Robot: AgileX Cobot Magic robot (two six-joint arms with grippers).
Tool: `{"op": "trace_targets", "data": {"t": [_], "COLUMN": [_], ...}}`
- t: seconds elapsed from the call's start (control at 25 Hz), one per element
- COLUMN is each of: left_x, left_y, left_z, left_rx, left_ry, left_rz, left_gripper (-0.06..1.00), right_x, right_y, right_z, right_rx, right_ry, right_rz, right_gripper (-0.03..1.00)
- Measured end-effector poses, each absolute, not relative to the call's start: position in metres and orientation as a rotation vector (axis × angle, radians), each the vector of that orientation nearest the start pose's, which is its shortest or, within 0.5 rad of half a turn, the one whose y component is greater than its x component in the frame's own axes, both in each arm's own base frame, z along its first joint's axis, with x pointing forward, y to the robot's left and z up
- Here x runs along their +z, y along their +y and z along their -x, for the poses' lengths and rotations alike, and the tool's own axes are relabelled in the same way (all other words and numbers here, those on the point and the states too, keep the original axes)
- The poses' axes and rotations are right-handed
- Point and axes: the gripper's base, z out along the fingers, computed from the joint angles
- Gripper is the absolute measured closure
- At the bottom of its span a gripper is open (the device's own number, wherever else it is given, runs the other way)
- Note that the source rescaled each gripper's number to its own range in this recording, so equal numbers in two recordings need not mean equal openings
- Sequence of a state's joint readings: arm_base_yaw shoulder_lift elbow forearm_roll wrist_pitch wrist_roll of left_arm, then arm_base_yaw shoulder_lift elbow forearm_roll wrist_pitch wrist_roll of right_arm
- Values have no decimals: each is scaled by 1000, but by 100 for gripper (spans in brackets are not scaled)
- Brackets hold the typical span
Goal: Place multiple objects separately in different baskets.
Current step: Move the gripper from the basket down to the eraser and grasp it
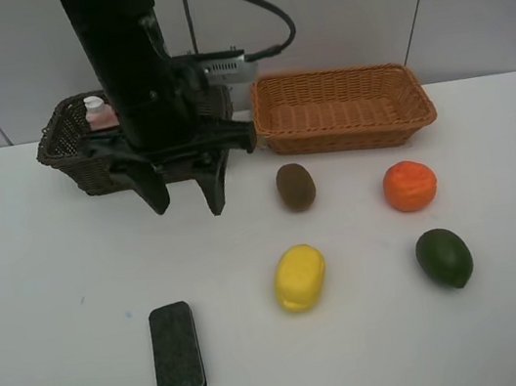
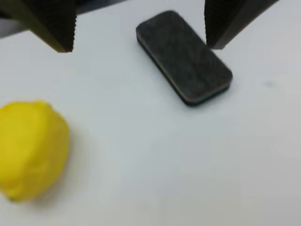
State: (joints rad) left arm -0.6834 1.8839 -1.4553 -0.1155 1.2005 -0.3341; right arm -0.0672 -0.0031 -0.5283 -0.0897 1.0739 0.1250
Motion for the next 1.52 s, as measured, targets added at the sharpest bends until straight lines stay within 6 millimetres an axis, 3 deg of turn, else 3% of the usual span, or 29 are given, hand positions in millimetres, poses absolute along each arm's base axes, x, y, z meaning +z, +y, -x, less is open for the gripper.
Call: {"op": "trace_targets", "data": {"t": [0.2, 0.44, 0.56, 0.76, 0.84, 1.36, 1.52], "left_x": [194, 162, 154, 151, 151, 151, 137], "left_y": [-237, -218, -218, -222, -221, -218, -219], "left_z": [-238, -214, -215, -220, -221, -225, -225], "left_rx": [-34, 77, 31, -33, -11, 49, 83], "left_ry": [3258, 3372, 3332, 3261, 3247, 3227, 3262], "left_rz": [-532, -480, -437, -422, -407, -280, -272], "left_gripper": [25, 25, 23, -1, -4, -6, -6], "right_x": [284, 284, 284, 284, 284, 284, 284], "right_y": [-7, -7, -7, -7, -7, -7, -7], "right_z": [10, 10, 10, 10, 10, 10, 10], "right_rx": [-70, -70, -70, -70, -70, -70, -70], "right_ry": [2014, 2014, 2014, 2014, 2014, 2014, 2014], "right_rz": [-201, -201, -201, -201, -201, -201, -201], "right_gripper": [1, 1, 1, 1, 1, 1, 1]}}
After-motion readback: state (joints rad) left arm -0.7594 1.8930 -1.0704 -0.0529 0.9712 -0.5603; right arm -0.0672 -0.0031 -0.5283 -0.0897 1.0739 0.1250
